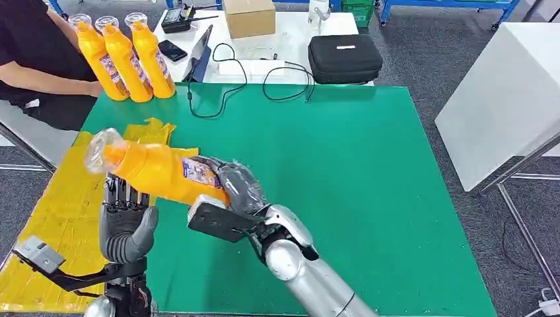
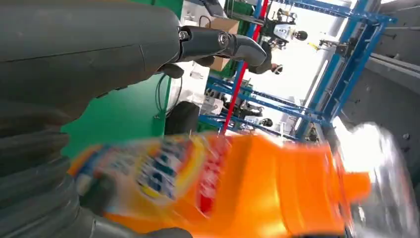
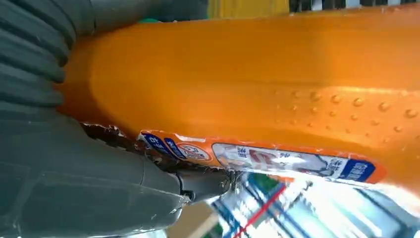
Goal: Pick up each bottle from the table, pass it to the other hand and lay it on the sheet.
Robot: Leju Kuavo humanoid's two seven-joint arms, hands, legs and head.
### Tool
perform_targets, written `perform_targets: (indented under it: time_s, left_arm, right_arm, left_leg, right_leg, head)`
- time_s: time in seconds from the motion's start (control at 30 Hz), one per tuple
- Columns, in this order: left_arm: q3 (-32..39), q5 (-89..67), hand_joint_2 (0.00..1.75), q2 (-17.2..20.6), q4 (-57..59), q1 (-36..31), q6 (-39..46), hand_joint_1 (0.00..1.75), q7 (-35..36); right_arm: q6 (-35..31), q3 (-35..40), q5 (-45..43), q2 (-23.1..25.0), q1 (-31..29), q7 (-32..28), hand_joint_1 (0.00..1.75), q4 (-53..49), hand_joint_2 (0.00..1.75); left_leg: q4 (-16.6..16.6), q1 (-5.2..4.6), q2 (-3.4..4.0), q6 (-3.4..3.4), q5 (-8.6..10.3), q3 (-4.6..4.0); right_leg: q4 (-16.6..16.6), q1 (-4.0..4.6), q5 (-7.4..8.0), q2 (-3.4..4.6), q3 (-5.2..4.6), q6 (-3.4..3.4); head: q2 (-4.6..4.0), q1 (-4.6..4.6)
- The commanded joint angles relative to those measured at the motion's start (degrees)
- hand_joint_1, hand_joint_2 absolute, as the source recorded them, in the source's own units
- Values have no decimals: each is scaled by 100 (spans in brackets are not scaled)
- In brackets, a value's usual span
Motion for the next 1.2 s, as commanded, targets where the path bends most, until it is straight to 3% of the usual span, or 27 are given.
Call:
perform_targets:
  time_s: [0.03, 0.23, 0.57, 0.6, 0.63, 0.73, 0.87, 1.2]
  left_arm:
    - [1, -5, 175, -9, 302, -141, -8, 0, 31]
    - [-65, 6, 175, 0, 385, -225, -49, 0, 29]
    - [-171, -40, 175, 22, 376, -271, -3, 0, 23]
    - [-138, -71, 175, 6, 345, -238, 59, 0, -59]
    - [-110, -72, 175, 17, 296, -187, 68, 0, -93]
    - [80, -90, 175, 4, 193, -83, 142, 0, -178]
    - [367, -143, 175, -9, 43, 24, 207, 0, -287]
    - [525, -210, 175, -44, -23, 48, 240, 0, -339]
  right_arm:
    - [-83, 221, -22, 169, -433, -22, 175, 1046, 175]
    - [-43, 237, -73, 313, -616, -6, 175, 1428, 175]
    - [-435, 1651, -1074, 313, -1009, 285, 175, 1749, 175]
    - [68, 2352, -1267, 313, -1155, 253, 175, 1744, 175]
    - [-285, 3086, -1644, 313, -1162, 595, 175, 1556, 175]
    - [-542, 3990, -2002, 313, -1200, 623, 175, 1434, 175]
    - [-295, 4405, -1691, 313, -952, 507, 175, 1077, 175]
    - [46, 4521, -1357, 313, -729, 325, 175, 771, 175]
  left_leg:
    - [-2, 1, 15, -10, -8, 24]
    - [1, 1, 14, -14, -13, 29]
    - [-1, -3, 16, -13, -10, 22]
    - [-1, -3, 15, -10, -7, 13]
    - [-1, -2, 17, -12, -10, 19]
    - [-1, -2, 46, -12, -17, 23]
    - [-3, 4, 34, -18, -21, 31]
    - [-5, 5, 4, -16, -10, 20]
  right_leg:
    - [-4, 2, -5, 7, 23, -1]
    - [-4, 3, -10, 3, 32, -1]
    - [-2, 1, -8, 7, 22, -3]
    - [-2, 1, -5, 9, 13, -2]
    - [-2, 1, -7, 9, 18, -2]
    - [-1, 1, -4, 38, 14, -3]
    - [-6, 7, -13, 18, 26, -5]
    - [-9, 7, -15, -9, 18, -10]
  head:
    - [0, 0]
    - [0, 2]
    - [0, 2]
    - [0, 2]
    - [0, 2]
    - [0, 2]
    - [0, 2]
    - [0, 2]
